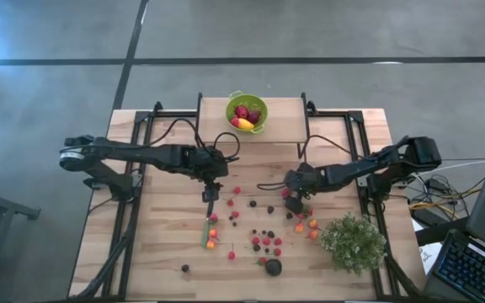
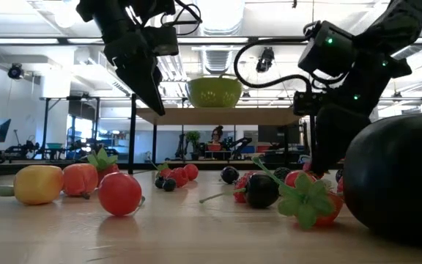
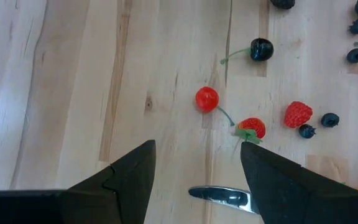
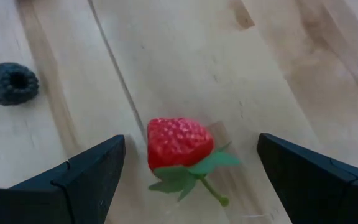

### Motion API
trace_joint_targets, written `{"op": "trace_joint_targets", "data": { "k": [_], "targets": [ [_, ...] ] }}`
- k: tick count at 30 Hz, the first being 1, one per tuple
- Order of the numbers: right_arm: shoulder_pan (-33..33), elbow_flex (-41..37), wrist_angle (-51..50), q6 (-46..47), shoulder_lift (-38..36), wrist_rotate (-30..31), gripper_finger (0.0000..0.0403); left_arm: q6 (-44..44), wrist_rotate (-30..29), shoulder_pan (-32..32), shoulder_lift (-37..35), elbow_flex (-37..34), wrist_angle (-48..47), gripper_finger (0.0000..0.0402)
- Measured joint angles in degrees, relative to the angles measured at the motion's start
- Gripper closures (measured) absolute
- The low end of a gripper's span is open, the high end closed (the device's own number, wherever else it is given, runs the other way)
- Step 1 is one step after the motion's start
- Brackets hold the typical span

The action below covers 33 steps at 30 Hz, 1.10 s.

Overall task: Pick & Place Fruit
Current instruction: Put the strawberry into the green colander on the shelf

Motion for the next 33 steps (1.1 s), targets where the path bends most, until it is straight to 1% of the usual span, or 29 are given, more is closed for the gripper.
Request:
{"op": "trace_joint_targets", "data": {
  "k": [7,16,22,33],
  "targets": [
    [0.00,0.10,0.83,1.59,2.20,0.54,0.0047,-0.09,0.00,0.00,0.00,0.00,0.17,0.0161],
    [0.00,-0.03,0.72,0.38,1.13,1.34,0.0076,-0.59,0.00,0.00,0.00,0.00,0.34,0.0161],
    [-0.07,-0.21,0.37,0.29,-0.19,1.26,0.0110,-0.59,0.00,0.00,-0.02,0.00,0.54,0.0161],
    [-0.04,-0.23,0.35,0.05,-0.30,1.28,0.0184,-0.56,0.00,0.00,-0.01,0.00,0.85,0.0161]
  ]
}}
